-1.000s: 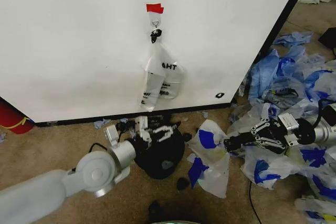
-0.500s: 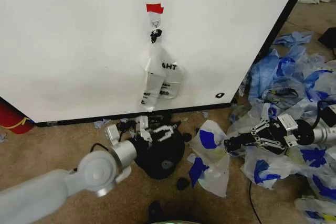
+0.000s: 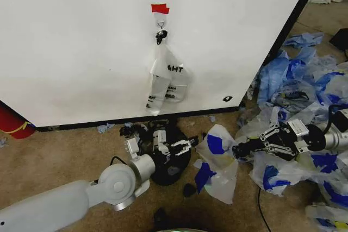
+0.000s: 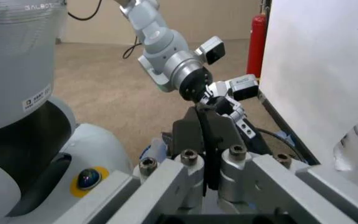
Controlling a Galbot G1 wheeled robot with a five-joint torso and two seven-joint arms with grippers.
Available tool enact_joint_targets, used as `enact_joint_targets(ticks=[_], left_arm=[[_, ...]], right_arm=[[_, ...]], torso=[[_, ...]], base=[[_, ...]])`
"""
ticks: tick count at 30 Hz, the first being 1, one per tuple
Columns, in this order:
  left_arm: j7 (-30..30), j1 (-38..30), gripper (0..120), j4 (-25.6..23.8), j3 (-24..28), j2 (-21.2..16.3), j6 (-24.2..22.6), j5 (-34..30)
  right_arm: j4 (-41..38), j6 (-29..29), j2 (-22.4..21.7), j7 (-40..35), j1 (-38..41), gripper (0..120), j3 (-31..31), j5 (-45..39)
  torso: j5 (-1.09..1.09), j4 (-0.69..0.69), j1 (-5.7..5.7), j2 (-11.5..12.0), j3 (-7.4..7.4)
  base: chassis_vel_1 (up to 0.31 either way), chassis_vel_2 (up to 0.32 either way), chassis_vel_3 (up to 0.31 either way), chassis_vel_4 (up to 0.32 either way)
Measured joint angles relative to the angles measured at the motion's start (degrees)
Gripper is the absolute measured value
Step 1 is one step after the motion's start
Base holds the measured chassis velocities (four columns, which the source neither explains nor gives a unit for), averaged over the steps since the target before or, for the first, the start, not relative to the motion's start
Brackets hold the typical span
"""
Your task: Pick up the garbage bag from the wall and place it over the trash bin.
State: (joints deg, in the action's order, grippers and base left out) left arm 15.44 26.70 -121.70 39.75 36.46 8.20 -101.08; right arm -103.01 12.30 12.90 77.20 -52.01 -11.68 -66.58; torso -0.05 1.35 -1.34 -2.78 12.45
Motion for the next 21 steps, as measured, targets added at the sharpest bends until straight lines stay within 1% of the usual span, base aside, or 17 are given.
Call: enact_joint_targets(ticks=[8,14,16,21], left_arm=[[0.38,-2.77,96,0.25,3.00,1.20,0.27,-0.51],[0.55,-6.43,96,1.42,6.51,3.76,0.71,-1.34],[0.58,-6.67,96,1.49,6.68,3.91,0.73,-1.40],[0.72,-9.09,96,2.65,8.14,5.67,0.93,-2.07]], right_arm=[[-0.62,0.07,-0.25,-0.40,-0.12,0,-0.27,-0.01],[-0.57,0.29,-0.12,-0.73,-0.68,0,-0.37,0.01],[-0.53,0.30,-0.09,-0.75,-0.71,0,-0.37,0.02],[-0.09,0.39,0.14,-0.80,-0.78,0,-0.38,0.14]], torso=[[0.00,0.00,0.00,0.00,0.00],[-0.01,0.00,0.00,0.00,0.00],[0.00,0.00,0.00,0.00,0.00],[-0.01,0.00,0.00,0.00,0.00]], base=[[0.000,0.000,0.000,0.000],[0.000,0.000,0.000,0.000],[0.000,0.000,0.000,0.000],[0.000,0.000,0.000,0.000]])
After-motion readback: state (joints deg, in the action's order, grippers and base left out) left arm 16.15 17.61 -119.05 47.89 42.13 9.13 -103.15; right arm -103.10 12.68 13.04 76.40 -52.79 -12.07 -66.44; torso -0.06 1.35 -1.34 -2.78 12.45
